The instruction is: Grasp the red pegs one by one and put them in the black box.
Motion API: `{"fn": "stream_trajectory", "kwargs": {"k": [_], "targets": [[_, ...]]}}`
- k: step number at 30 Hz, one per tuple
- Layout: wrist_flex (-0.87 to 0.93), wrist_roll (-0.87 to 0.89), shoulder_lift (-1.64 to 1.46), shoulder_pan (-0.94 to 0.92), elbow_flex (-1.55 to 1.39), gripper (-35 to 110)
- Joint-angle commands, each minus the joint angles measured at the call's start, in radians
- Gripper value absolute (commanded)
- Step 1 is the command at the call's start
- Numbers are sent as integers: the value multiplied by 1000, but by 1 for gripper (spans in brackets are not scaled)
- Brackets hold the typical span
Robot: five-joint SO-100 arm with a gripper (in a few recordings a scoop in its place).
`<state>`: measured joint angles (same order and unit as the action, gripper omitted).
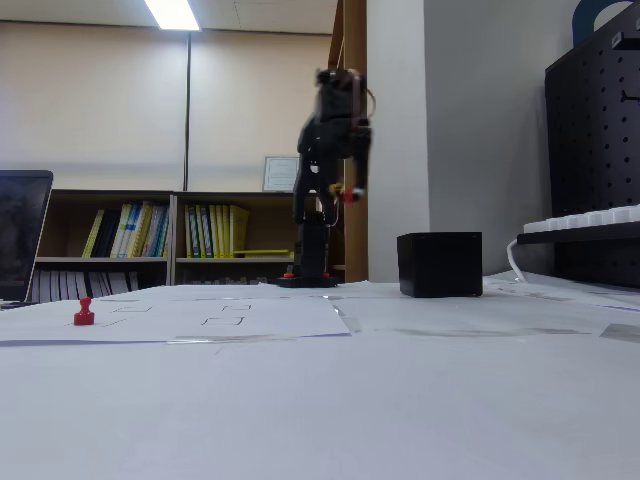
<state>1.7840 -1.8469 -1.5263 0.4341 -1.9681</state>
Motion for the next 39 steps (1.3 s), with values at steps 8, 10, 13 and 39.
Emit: {"fn": "stream_trajectory", "kwargs": {"k": [8,10,13,39], "targets": [[-97,-147,-259,310,-127,0],[-98,-161,-302,334,-126,0],[-98,-186,-359,357,-130,1],[-207,135,100,-100,29,21]]}}
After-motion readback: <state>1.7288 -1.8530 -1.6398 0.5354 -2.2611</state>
